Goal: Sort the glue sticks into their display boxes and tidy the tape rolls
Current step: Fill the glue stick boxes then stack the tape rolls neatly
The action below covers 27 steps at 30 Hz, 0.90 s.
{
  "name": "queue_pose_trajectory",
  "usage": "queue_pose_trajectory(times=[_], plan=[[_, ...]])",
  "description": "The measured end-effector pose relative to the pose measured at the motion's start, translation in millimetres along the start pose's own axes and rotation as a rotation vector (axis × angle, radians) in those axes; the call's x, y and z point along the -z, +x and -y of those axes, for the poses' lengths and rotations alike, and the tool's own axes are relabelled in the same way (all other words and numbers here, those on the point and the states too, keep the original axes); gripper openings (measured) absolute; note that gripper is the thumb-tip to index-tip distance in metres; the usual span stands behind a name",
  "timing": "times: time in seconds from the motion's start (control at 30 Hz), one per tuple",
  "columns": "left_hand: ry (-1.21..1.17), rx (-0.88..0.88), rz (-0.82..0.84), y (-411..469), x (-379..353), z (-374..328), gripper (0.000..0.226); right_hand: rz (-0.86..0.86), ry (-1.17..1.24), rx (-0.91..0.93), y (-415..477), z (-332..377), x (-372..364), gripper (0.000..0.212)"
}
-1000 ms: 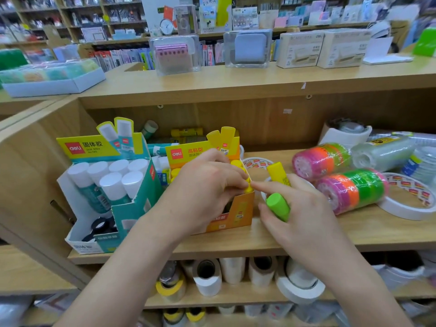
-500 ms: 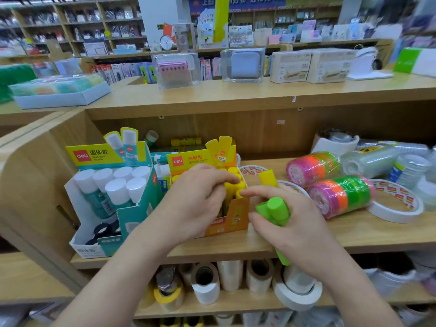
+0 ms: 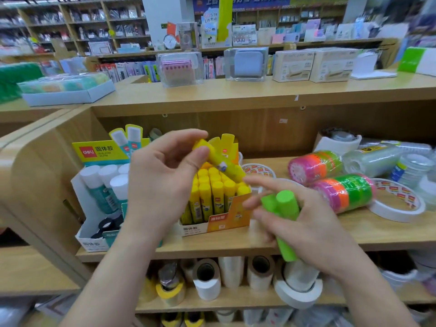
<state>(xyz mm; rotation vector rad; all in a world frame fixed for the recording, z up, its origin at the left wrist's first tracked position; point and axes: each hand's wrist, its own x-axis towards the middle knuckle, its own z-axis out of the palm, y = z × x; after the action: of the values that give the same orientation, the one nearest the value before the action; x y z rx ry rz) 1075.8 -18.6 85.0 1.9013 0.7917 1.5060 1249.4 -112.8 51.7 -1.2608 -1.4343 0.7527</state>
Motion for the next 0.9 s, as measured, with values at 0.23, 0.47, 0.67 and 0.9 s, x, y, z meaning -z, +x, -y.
queue_pose_trajectory(times=[0.23,0.47,0.67,0.9], plan=[[0.309,-0.019,0.081,-14.1,-4.6,14.1,0.025,-0.131,-0.113,0.039,8.8,-7.7,0.9,0.04],[0.462,-0.158,0.191,-20.0,-17.0,31.8,0.025,-0.076,-0.634,0.092,16.0,-19.5,-9.2,0.046],[0.533,-0.24,0.197,-24.7,-23.2,45.6,0.024,-0.024,-0.676,0.021,14.4,-19.9,-9.2,0.054],[0.614,-0.341,0.247,-29.7,-19.4,56.0,0.029,-0.026,-0.643,0.057,14.5,-23.0,-9.1,0.048]])
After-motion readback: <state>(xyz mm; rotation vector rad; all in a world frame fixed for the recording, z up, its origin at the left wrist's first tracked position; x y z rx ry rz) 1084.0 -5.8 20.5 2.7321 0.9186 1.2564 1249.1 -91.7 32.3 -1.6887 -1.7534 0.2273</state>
